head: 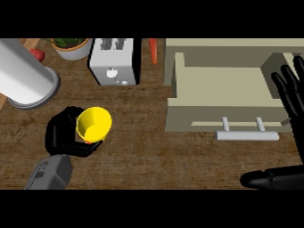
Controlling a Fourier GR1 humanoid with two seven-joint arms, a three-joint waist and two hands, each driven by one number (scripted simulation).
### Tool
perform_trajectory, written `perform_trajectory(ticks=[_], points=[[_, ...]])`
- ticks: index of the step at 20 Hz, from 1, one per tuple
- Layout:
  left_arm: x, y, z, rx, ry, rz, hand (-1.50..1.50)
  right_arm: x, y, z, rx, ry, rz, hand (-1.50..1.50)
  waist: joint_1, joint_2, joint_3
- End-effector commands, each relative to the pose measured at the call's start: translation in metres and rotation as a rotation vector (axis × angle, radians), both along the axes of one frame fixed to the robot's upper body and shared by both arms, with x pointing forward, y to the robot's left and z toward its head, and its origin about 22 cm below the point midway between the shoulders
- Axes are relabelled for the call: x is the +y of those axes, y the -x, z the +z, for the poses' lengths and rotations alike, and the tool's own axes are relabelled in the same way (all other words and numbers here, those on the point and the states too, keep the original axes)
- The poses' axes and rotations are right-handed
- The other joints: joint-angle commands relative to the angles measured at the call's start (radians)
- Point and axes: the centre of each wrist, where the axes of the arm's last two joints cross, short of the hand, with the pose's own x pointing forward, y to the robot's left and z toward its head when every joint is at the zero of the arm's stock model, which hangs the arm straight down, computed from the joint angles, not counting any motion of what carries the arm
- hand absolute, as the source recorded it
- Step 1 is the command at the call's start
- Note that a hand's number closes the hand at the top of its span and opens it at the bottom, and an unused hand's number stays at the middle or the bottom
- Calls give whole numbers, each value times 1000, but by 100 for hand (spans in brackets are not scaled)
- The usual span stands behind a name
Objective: Pick up the cup, place it into the drawer and close the drawer
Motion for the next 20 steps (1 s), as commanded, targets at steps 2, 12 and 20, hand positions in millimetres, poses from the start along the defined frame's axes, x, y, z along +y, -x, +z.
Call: perform_trajectory(ticks=[2,12,20], points=[[-33,-18,57,-60,-2,-114,150,-4,-1,-4,27,2,-5,-150,4,-2,1],[-76,-40,151,-106,24,-163,150,15,-6,-20,10,12,14,-150,-6,3,-1],[-110,-75,230,-97,-29,-171,150,-5,-11,-3,-1,19,-11,-150,-12,4,-1]])
